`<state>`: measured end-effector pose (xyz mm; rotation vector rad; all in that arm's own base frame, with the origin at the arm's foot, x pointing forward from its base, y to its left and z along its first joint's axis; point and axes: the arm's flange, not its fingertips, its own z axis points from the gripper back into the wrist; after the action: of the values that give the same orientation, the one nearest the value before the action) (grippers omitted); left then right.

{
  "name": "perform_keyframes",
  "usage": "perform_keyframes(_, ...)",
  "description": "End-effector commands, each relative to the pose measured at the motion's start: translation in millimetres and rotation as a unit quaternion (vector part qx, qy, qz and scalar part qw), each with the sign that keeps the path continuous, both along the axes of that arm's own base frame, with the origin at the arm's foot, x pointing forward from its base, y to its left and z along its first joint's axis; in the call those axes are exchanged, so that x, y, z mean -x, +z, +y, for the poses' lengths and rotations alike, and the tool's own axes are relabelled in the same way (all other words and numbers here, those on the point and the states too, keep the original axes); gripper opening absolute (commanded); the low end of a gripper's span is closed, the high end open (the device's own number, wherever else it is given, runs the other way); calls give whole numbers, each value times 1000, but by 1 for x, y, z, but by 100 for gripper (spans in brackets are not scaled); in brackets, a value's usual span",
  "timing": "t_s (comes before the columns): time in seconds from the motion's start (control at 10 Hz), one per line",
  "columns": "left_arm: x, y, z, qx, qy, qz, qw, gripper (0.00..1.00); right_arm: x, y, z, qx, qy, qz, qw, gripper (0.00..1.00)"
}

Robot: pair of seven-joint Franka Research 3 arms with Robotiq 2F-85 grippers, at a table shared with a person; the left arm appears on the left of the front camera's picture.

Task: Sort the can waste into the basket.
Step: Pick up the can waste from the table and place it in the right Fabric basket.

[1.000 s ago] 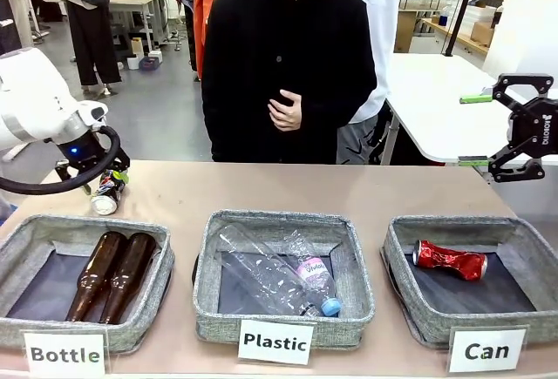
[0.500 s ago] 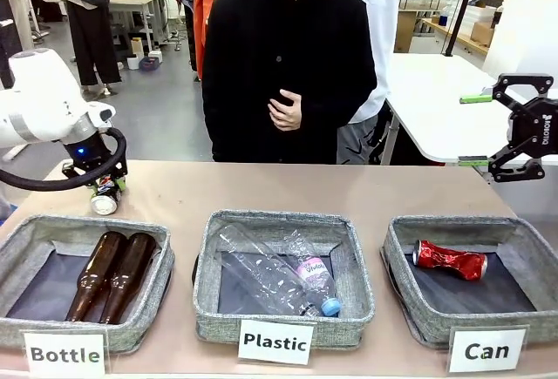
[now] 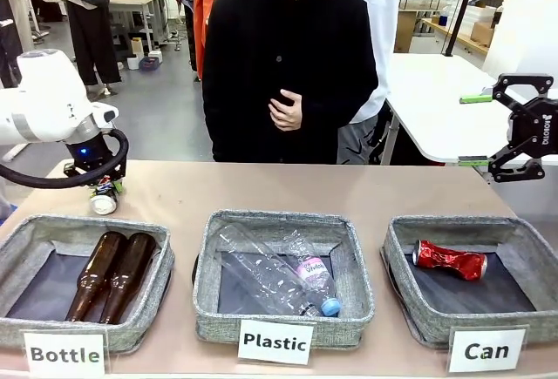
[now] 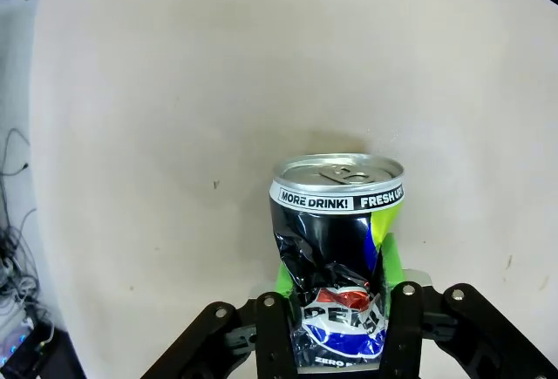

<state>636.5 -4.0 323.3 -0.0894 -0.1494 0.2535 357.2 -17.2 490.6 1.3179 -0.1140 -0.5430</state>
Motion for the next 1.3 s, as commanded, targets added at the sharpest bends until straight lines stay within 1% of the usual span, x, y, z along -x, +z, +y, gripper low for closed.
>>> perform_keyframes(0.0,1,4,0,-16,13,-4,1000,0,2,1,0,0,4,1,1000,100)
perform_keyframes(0.1,10,16,0,-10,19,-14,1000,0,2,1,0,0,4,1,1000,100)
perform_keyframes(0.2,34,44,-3,9,-9,-36,999,0,2,1,0,0,4,1,1000,100)
perform_keyframes(0.3,71,79,-9,40,-44,-49,997,0,2,1,0,0,4,1,1000,100)
perform_keyframes(0.4,116,111,-17,54,-84,-73,992,0,2,1,0,0,4,1,1000,100)
perform_keyframes(0.5,151,127,-23,63,-119,-88,987,0,2,1,0,0,4,1,1000,100)
perform_keyframes(0.6,181,134,-27,72,-154,-88,981,0,2,1,0,0,4,1,1000,100)
perform_keyframes(0.7,209,134,-29,86,-213,-82,970,0,2,1,0,0,4,1,1000,100)
perform_keyframes(0.8,231,128,-28,77,-286,-78,952,0,2,1,0,0,4,1,1000,100)
perform_keyframes(0.9,239,120,-23,49,-319,-93,942,0,2,1,0,0,4,1,1000,100)
perform_keyframes(1.0,217,140,-46,72,-219,-86,969,0,2,1,0,0,4,1,1000,100)
perform_keyframes(1.2,217,140,-46,72,-219,-86,969,0,2,1,0,0,4,1,1000,100)
